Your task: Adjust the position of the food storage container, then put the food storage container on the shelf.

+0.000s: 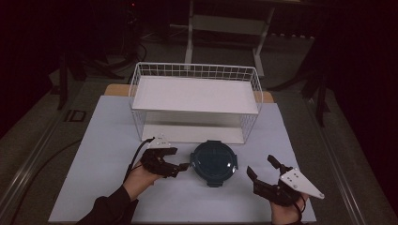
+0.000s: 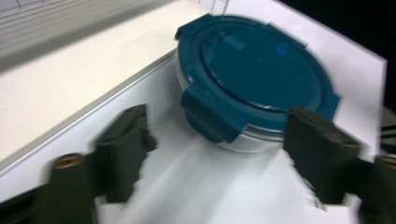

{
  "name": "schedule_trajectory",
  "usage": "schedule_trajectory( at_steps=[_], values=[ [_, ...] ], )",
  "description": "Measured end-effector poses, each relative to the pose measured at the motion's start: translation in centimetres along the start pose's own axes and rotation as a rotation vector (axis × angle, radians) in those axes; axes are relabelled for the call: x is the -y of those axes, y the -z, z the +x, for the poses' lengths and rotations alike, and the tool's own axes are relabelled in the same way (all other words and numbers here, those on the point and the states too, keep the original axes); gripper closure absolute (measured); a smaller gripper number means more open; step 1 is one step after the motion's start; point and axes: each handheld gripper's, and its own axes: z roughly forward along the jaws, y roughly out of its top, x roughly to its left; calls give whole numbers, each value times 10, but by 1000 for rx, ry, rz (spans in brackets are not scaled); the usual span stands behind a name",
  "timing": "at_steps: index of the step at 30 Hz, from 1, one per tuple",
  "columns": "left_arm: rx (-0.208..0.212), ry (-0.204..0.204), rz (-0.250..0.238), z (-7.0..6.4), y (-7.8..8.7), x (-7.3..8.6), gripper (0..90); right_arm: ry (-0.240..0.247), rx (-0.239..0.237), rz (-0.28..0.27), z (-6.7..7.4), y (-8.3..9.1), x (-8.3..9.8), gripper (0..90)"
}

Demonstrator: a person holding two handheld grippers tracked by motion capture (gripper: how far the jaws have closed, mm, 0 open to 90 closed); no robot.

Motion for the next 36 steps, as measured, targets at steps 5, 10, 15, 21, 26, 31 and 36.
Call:
schedule_trajectory(
  at_steps=[5, 10, 15, 21, 26, 31, 36],
  values=[
    [22, 15, -21, -3, 9, -4, 86, 0, -7, 4, 1, -1, 0, 164],
    [72, 37, -34, -8, 12, -10, 18, 14, -19, 7, 6, -3, -2, 164],
    [69, 43, -43, -11, 7, -18, 18, 49, -35, -8, 11, -4, -10, 163],
    [69, 80, -43, -10, -5, -25, 20, 54, -80, 5, 12, -11, -13, 149],
    [51, 94, -2, -9, -18, -26, 37, 85, -107, 20, 9, -15, -18, 116],
    [43, 143, 24, -2, -32, -23, 38, 106, -135, 32, 8, -18, -24, 116],
    [78, 241, 85, 5, -46, -19, 38, 100, -149, 40, 7, -20, -29, 104]
  ],
)
